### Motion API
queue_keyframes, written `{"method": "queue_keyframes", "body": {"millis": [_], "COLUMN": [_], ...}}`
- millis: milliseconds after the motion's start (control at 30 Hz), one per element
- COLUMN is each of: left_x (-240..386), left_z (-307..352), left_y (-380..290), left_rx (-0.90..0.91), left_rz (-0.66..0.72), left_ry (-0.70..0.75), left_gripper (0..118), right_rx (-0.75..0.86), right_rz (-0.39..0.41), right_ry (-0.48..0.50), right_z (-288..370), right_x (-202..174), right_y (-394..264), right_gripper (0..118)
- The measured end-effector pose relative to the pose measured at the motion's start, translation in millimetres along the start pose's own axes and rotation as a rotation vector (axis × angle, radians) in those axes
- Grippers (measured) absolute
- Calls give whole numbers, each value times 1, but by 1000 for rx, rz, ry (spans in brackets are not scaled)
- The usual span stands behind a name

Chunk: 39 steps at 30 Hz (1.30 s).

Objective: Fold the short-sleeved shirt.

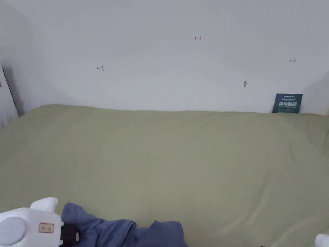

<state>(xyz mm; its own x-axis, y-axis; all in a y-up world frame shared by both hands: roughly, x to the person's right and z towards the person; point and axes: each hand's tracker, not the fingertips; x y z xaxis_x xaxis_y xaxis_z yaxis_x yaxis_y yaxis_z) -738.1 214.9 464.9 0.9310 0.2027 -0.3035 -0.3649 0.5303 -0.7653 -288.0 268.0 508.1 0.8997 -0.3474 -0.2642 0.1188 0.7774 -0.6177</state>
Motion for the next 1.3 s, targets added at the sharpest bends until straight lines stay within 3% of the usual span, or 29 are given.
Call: {"method": "queue_keyframes", "body": {"millis": [67, 267, 433, 500, 567, 600, 833, 967, 1067, 1100, 1167, 1233, 1300], "left_x": [25, 116, 184, 201, 209, 209, 180, 127, 94, 85, 76, 66, 58], "left_z": [1, -11, -54, -72, -88, -91, -49, -27, -4, 3, 10, 7, -2], "left_y": [-1, -17, -31, -40, -48, -51, -36, -29, -41, -47, -55, -64, -68], "left_rx": [12, -28, -109, -145, -187, -204, -74, 6, 147, 210, 288, 330, 282], "left_rz": [-55, -150, -225, -240, -229, -206, -157, 30, 72, 59, 22, -5, -12], "left_ry": [2, -220, -236, -223, -293, -336, -406, -508, -556, -560, -450, -358, -398], "left_gripper": [12, 12, 14, 27, 73, 85, 88, 88, 79, 66, 0, 0, 0], "right_rx": [-10, -9, 18, 19, 22, 22, 23, 36, 41, 32, 14, 10, 14], "right_rz": [3, -2, -30, -42, -53, -56, -70, -81, -34, -9, 28, 28, 40], "right_ry": [12, 20, -10, -21, -28, -32, -38, -3, 64, 78, 126, 163, 203], "right_z": [-2, 7, 15, 17, 19, 18, 18, 7, -14, -24, -48, -66, -80], "right_x": [-4, 0, 15, 21, 27, 29, 37, 39, 34, 30, 19, 6, -5], "right_y": [-2, -2, 0, 1, 0, 0, 0, -1, 2, 4, 7, 11, 12], "right_gripper": [2, 2, 2, 2, 2, 2, 2, 2, 2, 2, 2, 2, 2]}}
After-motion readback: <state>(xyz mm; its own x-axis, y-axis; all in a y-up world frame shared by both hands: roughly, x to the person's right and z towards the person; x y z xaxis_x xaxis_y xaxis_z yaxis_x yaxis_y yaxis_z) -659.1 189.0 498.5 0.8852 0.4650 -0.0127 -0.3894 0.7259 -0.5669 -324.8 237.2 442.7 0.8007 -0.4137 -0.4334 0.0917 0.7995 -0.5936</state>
